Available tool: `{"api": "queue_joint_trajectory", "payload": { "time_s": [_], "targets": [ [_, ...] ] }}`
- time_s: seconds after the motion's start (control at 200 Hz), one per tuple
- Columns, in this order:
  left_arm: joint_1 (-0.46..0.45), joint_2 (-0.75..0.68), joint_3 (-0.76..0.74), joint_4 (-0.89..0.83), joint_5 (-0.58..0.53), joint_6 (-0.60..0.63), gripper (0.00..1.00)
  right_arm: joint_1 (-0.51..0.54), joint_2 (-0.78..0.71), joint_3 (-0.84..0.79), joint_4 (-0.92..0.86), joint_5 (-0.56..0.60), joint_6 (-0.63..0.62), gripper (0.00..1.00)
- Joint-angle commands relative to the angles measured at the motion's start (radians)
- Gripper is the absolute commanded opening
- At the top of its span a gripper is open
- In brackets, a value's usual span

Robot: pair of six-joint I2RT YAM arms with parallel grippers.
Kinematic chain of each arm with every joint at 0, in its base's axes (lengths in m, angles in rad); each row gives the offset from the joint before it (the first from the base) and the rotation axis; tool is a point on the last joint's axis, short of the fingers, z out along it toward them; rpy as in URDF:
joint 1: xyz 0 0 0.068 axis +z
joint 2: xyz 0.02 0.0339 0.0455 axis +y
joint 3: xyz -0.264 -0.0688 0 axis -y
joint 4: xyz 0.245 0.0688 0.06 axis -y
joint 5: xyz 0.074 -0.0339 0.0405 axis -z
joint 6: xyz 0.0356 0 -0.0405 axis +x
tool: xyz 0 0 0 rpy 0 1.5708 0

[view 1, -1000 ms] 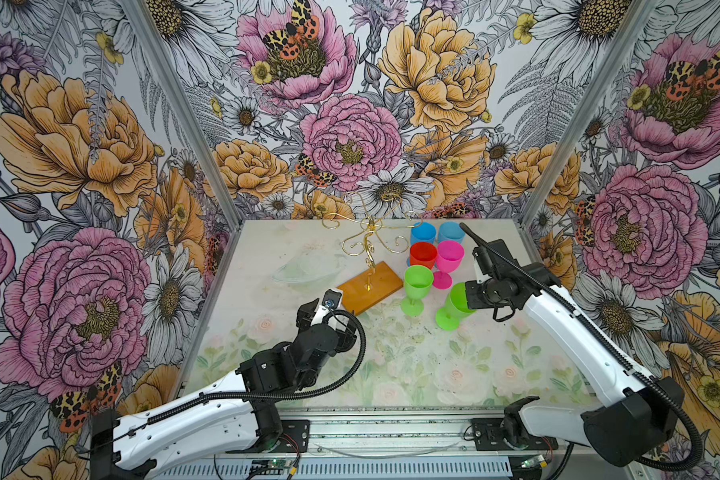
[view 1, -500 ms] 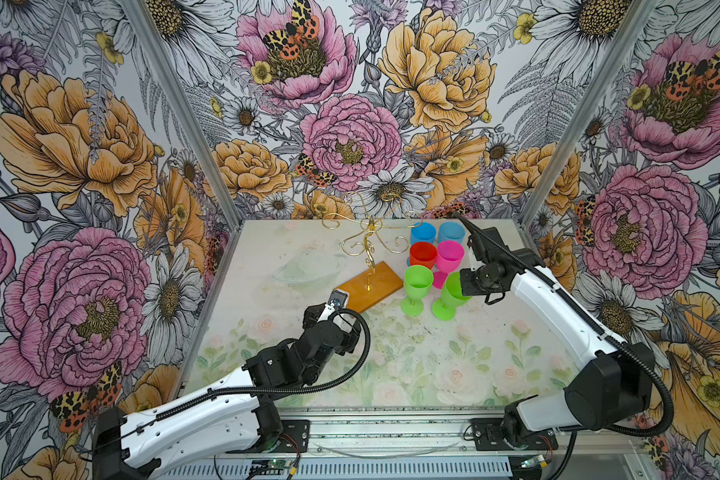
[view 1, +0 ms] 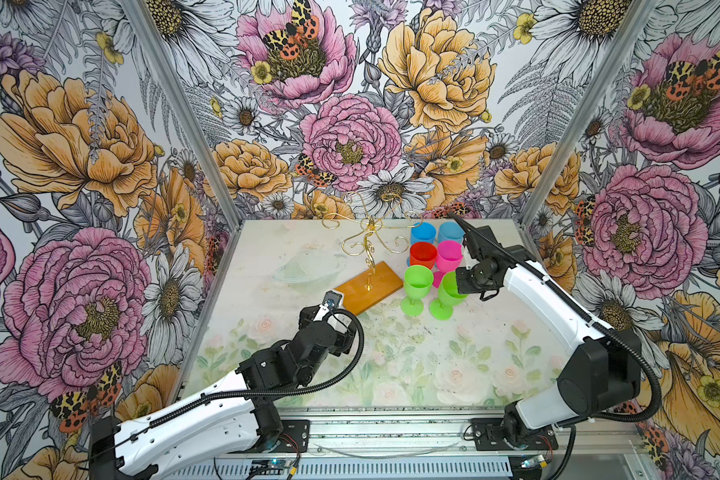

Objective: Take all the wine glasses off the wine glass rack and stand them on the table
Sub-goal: 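Lower the green glass upright beside the other green glass with the right gripper, then open the right gripper and lift it off the green glass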

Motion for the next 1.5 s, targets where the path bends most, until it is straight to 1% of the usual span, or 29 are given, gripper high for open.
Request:
{"api": "queue_joint_trajectory", "payload": {
  "time_s": [0.0, 0.165, 0.295, 0.435, 0.591, 0.741, 1.101, 1.266, 1.426, 1.491],
  "targets": [
    [0.011, -0.020, -0.016, -0.021, 0.032, -0.015, 0.91, 0.002, 0.015, 0.023, 0.038, -0.013, 0.003, 0.01],
    [0.018, -0.039, -0.025, -0.030, 0.038, -0.021, 0.91, 0.002, 0.025, 0.023, 0.048, -0.007, 0.010, 0.07],
    [0.022, -0.052, -0.031, -0.037, 0.043, -0.026, 0.91, 0.002, 0.036, 0.027, 0.055, -0.001, 0.012, 0.09],
    [0.026, -0.067, -0.034, -0.049, 0.039, -0.032, 0.90, 0.000, 0.042, 0.028, 0.058, -0.002, 0.008, 0.16],
    [0.033, -0.088, -0.034, -0.068, 0.030, -0.040, 0.91, 0.000, 0.043, 0.029, 0.068, -0.011, 0.012, 0.20],
    [0.035, -0.109, -0.039, -0.072, 0.029, -0.046, 0.91, -0.001, 0.042, 0.029, 0.082, -0.028, 0.008, 0.22],
    [0.035, -0.125, -0.044, -0.074, 0.026, -0.050, 0.91, -0.009, 0.040, 0.021, 0.120, -0.079, 0.012, 0.22],
    [0.035, -0.128, -0.045, -0.076, 0.023, -0.052, 0.91, -0.012, 0.028, 0.018, 0.120, -0.072, 0.011, 0.22],
    [0.041, -0.127, -0.043, -0.076, 0.011, -0.048, 0.91, -0.014, -0.038, 0.019, 0.116, -0.058, 0.008, 0.34],
    [0.060, -0.127, -0.042, -0.073, 0.013, -0.049, 0.92, -0.015, -0.076, 0.024, 0.116, -0.045, 0.005, 0.36]
  ]
}}
